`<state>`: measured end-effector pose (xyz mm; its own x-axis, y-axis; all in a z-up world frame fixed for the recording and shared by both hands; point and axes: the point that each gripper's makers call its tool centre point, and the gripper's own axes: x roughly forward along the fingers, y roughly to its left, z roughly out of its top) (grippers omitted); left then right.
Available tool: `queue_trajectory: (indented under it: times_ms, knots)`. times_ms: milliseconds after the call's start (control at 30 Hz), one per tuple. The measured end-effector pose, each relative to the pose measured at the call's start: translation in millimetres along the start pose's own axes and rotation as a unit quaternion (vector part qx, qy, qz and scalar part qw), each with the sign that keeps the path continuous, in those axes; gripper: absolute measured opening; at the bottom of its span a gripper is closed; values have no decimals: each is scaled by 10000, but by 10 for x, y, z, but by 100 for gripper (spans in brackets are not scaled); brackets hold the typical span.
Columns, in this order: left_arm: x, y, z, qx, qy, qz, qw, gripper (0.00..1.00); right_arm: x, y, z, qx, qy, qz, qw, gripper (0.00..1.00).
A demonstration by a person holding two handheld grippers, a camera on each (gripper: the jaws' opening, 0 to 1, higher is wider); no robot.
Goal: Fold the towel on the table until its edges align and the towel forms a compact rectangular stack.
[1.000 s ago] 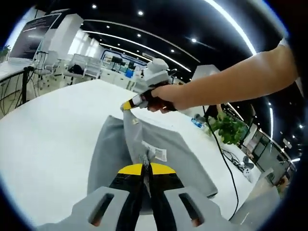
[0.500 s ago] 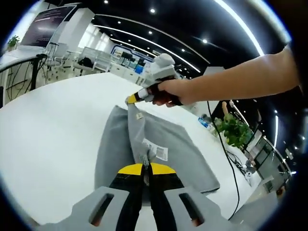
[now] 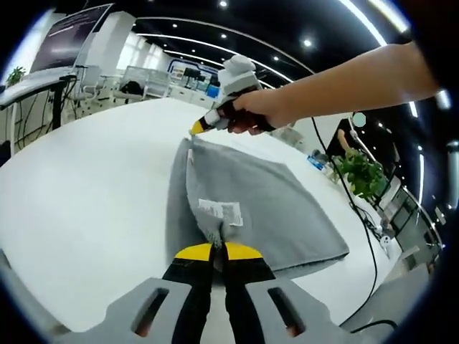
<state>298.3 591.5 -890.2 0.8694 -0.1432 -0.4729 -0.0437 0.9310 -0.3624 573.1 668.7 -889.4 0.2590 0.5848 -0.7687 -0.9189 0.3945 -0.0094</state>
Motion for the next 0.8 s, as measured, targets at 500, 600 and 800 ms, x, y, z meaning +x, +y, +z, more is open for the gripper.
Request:
queue_trajectory:
  times_ms: [500,600,800]
  knots:
    - [-143,-102,165,528,-364,138,9978,19,-192,-81,-58,220,-199,14,9996,5]
    - [-96,-149,249,831,-418,72,9956,19,-314,-97,-70,182,-218,-9,9996,6]
    - [-117,-71,404,1175,-619,253,9908,19,-573,-187,-117,248,-246,-46,9994,10]
